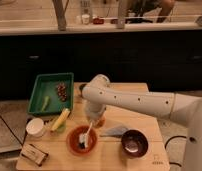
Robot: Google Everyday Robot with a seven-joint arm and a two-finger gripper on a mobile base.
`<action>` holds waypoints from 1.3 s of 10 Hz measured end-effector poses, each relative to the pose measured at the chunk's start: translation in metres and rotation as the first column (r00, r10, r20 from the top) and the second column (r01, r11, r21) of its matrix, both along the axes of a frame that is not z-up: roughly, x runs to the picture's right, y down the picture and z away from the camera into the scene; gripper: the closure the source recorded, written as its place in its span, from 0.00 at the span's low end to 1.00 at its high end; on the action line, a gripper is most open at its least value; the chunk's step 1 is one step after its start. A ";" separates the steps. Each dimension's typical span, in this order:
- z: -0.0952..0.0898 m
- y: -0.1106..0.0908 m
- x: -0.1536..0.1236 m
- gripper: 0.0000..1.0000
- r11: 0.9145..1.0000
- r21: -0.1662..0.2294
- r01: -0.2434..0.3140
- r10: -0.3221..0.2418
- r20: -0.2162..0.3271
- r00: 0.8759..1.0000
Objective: Wipe red bowl with brush
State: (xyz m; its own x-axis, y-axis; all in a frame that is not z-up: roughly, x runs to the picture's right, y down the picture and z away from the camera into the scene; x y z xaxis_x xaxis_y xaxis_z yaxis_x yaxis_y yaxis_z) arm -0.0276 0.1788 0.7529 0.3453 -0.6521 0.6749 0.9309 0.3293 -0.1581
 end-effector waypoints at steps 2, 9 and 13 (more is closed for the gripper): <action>0.010 -0.013 0.007 1.00 1.000 0.008 -0.021 0.021 -0.023 1.000; 0.001 -0.035 -0.047 1.00 0.992 0.078 0.097 -0.104 0.090 0.990; -0.022 -0.002 -0.049 1.00 0.989 0.060 0.135 -0.142 0.154 0.978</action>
State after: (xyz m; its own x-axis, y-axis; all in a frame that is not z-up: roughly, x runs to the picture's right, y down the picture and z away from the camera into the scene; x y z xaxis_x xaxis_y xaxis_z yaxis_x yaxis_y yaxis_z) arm -0.0770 0.1764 0.7314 0.1414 -0.7195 0.6800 0.9800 0.1990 0.0068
